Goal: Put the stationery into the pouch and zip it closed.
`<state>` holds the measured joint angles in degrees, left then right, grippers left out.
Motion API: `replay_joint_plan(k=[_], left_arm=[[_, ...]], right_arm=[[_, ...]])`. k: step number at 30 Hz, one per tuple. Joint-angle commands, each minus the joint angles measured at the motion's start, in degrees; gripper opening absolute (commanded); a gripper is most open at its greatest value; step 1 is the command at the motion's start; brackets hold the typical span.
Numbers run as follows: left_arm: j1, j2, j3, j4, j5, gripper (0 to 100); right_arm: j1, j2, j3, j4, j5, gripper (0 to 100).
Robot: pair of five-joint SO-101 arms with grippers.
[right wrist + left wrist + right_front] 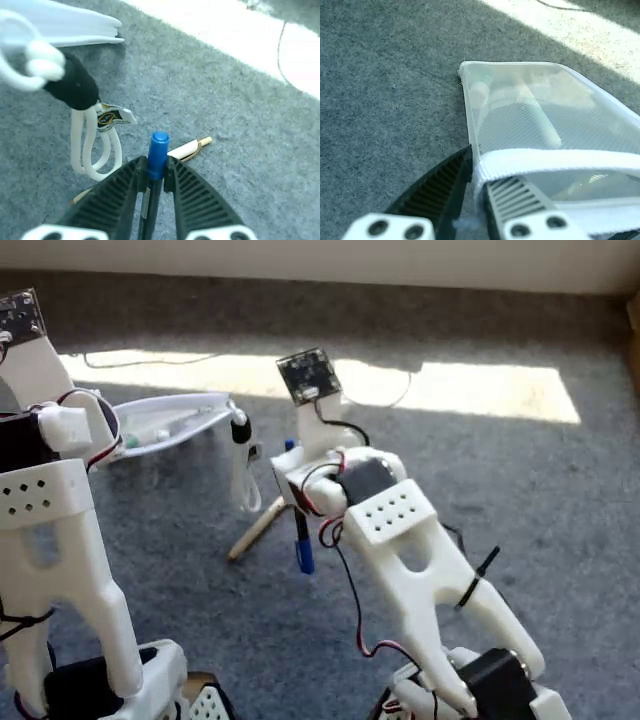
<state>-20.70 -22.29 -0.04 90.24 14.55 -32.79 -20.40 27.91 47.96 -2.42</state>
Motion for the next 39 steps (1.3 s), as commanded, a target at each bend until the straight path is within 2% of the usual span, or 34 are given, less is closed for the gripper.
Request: replay_joint_plan(k=[1, 7, 20, 27, 36, 39], left_arm=[[4.35, -1.1, -3.65, 0.18, 0.09, 1], [7.34, -1.1, -4.09, 1.32, 0.09, 1], [7.69, -1.1, -3.56, 1.32, 0.09, 1], [7.6, -1.01, -3.21, 1.32, 0.09, 1], [7.6, -1.01, -2.86, 1.32, 0.09, 1], [7.6, -1.01, -2.86, 1.32, 0.0, 1]], right_arm=[[0.92, -7.78, 0.75, 0.48, 0.79, 3.0], [0.92, -17.19, 3.74, 0.48, 0.79, 3.0], [-1.01, -34.33, 4.26, 0.48, 0.79, 3.0], [-5.41, -36.62, 2.95, -0.92, 0.88, 3.0], [-6.2, -36.26, -4.88, -4.79, 0.88, 3.0], [-8.75, -36.18, -6.37, -6.9, 0.97, 3.0]])
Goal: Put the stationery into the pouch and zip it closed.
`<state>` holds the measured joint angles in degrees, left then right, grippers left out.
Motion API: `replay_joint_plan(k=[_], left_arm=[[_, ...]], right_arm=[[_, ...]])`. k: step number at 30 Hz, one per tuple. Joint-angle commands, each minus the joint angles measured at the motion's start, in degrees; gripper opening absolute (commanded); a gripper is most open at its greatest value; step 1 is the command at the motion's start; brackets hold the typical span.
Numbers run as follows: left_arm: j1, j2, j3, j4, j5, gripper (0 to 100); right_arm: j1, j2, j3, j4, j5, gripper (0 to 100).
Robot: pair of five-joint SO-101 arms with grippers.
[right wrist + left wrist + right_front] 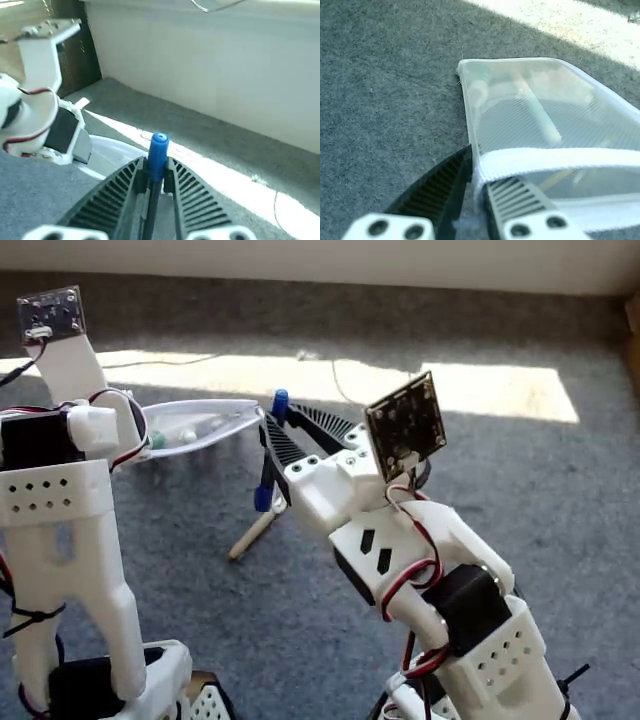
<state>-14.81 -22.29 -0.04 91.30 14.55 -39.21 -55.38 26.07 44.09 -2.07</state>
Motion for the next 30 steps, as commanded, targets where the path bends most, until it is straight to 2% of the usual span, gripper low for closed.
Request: replay_joint_plan(k=[1, 7, 18, 26, 30], left_arm=[[1.71, -1.01, -2.86, 0.26, 0.0, 1], [1.45, -1.01, -2.86, 0.26, -0.09, 1], [1.45, -0.92, -2.86, 0.26, -0.18, 1], [1.36, -0.84, -2.86, 0.26, -0.18, 1], [1.36, -1.01, -1.71, -0.18, -0.26, 1]], right_arm=[[-3.03, -1.19, -4.88, -3.56, 0.7, 3.0], [-7.69, -1.19, -4.44, -12.88, 9.41, 3.0], [-9.54, -0.75, -3.03, -23.69, 10.2, 3.0], [-9.27, 6.64, -1.54, -28.7, 10.37, 3.0], [-9.27, 9.45, -1.54, -29.93, 16.62, 3.0]])
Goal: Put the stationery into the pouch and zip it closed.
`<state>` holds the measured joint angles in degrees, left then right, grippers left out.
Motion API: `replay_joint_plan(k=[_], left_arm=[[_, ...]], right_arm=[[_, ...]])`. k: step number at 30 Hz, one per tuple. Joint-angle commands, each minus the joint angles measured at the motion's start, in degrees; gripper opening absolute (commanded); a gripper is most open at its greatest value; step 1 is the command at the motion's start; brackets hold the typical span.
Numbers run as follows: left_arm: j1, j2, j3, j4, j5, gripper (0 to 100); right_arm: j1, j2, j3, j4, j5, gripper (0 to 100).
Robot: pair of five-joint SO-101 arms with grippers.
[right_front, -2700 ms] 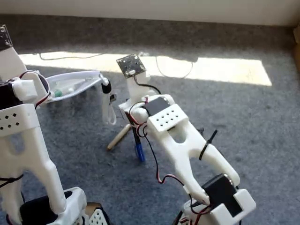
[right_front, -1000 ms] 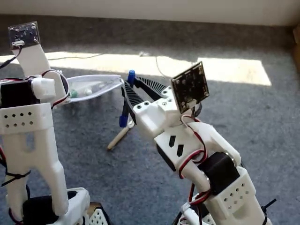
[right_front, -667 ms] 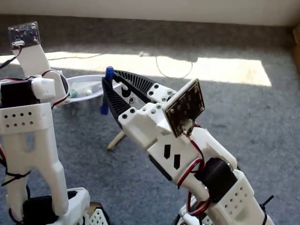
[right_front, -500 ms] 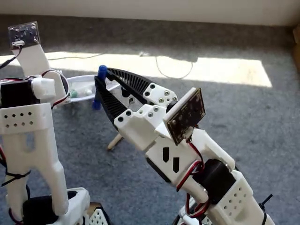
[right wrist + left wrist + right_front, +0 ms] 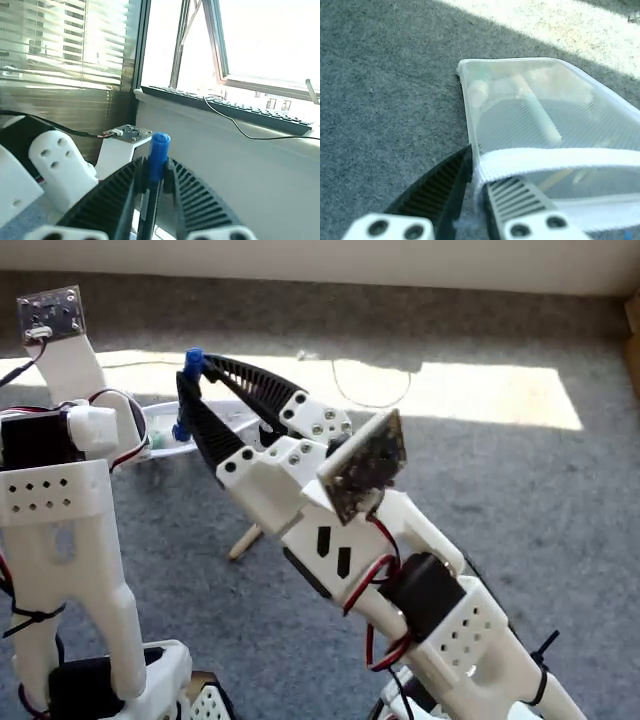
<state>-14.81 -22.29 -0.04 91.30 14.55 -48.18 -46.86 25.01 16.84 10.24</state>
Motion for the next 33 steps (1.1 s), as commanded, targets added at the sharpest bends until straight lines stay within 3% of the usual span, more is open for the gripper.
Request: replay_joint_plan(k=[1, 6, 20, 24, 33], left_arm=[[1.36, -1.01, -1.36, -0.18, -0.26, 1], [0.75, -1.01, -1.45, -0.18, -0.26, 1], [-0.4, -1.01, -1.45, -0.18, -0.26, 1], [-0.4, -1.01, -1.45, -0.18, -0.26, 1], [-0.4, -1.01, -1.45, -0.18, -0.26, 1]], right_arm=[[-0.31, 1.45, -0.22, -3.82, 5.89, 3.0], [-0.31, 2.59, 4.44, -8.4, 9.58, 3.0], [2.59, 2.95, 9.45, -7.96, 11.69, 3.0], [2.07, 3.03, 9.54, -4.44, 17.67, 3.0], [2.07, 3.03, 9.54, 0.22, 17.76, 3.0]])
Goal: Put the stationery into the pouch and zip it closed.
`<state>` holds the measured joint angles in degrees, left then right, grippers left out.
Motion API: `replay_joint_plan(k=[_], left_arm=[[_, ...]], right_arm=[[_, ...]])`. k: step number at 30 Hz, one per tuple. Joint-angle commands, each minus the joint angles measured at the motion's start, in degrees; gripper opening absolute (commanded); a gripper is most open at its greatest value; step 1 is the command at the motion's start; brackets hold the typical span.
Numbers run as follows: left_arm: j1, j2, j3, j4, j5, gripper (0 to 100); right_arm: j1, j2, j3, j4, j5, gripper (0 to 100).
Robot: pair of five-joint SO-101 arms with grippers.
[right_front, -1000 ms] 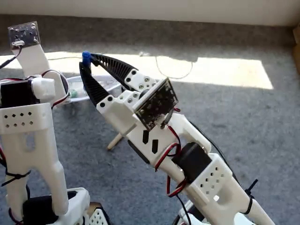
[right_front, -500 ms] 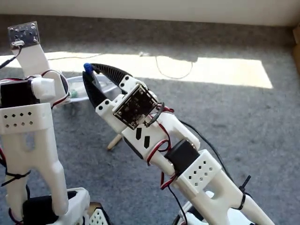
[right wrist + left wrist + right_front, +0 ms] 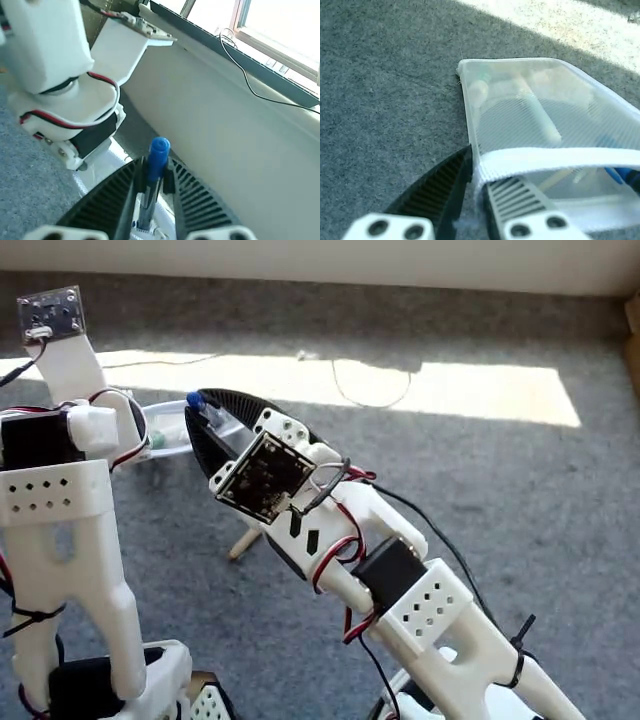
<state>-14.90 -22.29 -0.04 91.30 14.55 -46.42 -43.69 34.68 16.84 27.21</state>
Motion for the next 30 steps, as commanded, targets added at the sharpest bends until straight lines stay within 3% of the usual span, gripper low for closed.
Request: replay_joint_plan(k=[1, 16, 21, 30], left_arm=[[-0.31, -1.01, -1.45, -0.18, -0.26, 1], [-0.31, -0.75, -1.36, -0.18, -0.26, 1], [-0.31, -0.75, -1.36, -0.18, -0.26, 1], [-0.31, -0.66, -1.36, -0.18, -0.26, 1]], right_arm=[[0.31, -0.13, -0.13, 0.57, 0.79, 3.0], [0.75, 9.27, -0.22, 0.92, 0.97, 3.0], [0.75, 9.8, -0.75, 8.4, 0.97, 3.0], [0.4, 10.77, -0.84, 8.48, 0.97, 3.0]])
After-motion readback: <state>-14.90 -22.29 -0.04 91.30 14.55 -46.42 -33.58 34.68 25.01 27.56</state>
